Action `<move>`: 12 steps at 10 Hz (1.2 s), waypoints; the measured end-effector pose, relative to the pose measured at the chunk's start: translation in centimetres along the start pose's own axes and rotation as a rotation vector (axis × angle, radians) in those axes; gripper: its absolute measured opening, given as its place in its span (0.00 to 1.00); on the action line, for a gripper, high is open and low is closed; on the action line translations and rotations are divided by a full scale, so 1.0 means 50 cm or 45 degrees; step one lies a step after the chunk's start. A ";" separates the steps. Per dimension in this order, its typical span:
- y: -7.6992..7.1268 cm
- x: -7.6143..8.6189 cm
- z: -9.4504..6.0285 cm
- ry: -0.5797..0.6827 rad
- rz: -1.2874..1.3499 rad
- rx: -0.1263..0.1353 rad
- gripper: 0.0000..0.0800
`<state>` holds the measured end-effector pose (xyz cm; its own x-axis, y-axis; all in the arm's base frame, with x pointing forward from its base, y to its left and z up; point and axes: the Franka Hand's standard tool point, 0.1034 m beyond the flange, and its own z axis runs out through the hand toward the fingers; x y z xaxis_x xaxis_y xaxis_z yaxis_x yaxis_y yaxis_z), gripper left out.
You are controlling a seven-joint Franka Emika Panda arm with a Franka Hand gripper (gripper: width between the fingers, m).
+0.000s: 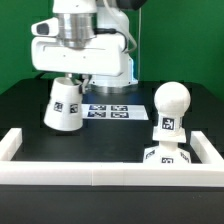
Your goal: Assemble lamp
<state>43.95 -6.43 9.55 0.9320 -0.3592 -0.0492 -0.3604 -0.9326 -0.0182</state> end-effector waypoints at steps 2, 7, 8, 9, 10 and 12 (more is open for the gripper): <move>-0.068 -0.016 -0.036 -0.036 0.081 0.032 0.05; -0.126 -0.014 -0.095 -0.016 0.089 0.149 0.06; -0.126 -0.014 -0.095 -0.016 0.089 0.148 0.06; -0.126 -0.014 -0.095 -0.017 0.089 0.148 0.06; -0.130 -0.015 -0.097 -0.021 0.085 0.150 0.06; -0.183 0.006 -0.136 -0.014 0.036 0.174 0.06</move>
Offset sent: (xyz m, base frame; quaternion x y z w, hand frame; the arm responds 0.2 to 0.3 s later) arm 0.0183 0.0608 0.0579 0.1235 -0.0222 0.0264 0.9917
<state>47.82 1.76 16.50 0.9211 -0.3844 -0.0626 -0.3894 -0.9083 -0.1526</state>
